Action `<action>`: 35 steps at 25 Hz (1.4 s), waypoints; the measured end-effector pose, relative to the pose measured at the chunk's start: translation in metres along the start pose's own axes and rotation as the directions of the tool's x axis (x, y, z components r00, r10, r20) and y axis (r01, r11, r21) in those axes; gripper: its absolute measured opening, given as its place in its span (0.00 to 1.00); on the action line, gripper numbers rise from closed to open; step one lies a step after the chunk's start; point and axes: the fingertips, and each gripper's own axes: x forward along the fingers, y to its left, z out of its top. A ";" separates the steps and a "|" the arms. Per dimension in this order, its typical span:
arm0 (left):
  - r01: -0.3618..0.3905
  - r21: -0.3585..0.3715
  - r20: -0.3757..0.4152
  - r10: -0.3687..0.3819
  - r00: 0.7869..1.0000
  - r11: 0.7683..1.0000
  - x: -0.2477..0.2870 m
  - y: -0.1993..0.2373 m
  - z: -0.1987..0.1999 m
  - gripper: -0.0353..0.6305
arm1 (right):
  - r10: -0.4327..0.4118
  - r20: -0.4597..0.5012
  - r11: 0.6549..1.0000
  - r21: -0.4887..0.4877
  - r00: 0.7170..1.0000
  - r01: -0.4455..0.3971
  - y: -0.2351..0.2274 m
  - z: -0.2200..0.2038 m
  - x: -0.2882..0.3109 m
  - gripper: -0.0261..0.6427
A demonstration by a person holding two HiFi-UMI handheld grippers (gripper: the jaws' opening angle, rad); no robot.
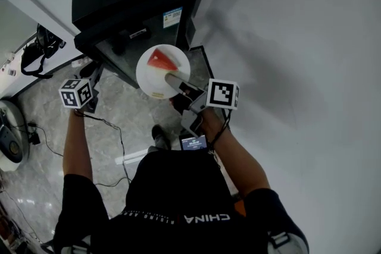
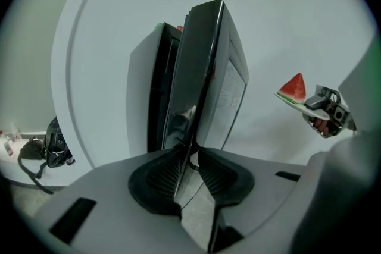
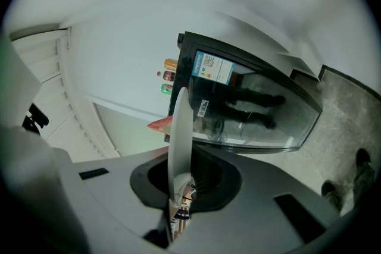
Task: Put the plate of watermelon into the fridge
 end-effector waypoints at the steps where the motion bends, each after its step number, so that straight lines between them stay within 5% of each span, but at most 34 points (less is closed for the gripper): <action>1: 0.008 -0.007 0.006 -0.008 1.000 1.000 -0.004 -0.007 -0.006 0.20 | 0.010 0.000 1.000 0.005 1.000 -0.010 0.001 -0.001 0.001 0.07; 22: 0.118 0.056 -0.033 -0.117 0.993 0.991 -0.079 -0.178 -0.074 0.15 | -0.006 0.203 0.999 0.032 0.979 -0.001 0.022 -0.066 -0.132 0.07; 35: 0.242 0.088 -0.073 -0.236 0.969 0.966 -0.063 -0.339 -0.106 0.16 | -0.018 0.225 0.999 0.040 0.974 0.010 -0.008 -0.071 -0.269 0.07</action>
